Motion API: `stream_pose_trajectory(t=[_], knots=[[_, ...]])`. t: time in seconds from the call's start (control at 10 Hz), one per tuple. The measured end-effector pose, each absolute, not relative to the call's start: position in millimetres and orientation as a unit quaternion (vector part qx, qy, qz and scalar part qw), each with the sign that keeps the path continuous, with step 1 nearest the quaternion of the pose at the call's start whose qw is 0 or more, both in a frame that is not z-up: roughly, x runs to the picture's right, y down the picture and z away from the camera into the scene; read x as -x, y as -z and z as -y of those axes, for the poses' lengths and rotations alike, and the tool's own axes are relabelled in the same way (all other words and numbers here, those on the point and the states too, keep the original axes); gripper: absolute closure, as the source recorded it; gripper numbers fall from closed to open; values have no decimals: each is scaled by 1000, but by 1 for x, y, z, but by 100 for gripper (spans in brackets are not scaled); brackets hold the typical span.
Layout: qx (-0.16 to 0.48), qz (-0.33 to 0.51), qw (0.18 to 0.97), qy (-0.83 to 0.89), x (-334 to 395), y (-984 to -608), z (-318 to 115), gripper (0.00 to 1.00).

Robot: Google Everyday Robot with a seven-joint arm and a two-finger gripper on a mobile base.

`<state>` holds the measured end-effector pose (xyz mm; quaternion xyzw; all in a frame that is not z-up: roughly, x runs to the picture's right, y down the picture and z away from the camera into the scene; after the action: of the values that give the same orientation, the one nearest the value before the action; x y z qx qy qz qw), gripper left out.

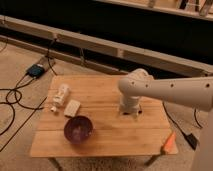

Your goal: Drag the pepper across the table

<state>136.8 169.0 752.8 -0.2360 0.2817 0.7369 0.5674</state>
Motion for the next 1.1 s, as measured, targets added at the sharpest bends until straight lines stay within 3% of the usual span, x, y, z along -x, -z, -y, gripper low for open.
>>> stream_pose_trajectory(t=[0.4,1.1], knots=[[248,-304,559,-730,-187,-757,-197,35],[248,-304,562,-729,-185,-757,-197,35]])
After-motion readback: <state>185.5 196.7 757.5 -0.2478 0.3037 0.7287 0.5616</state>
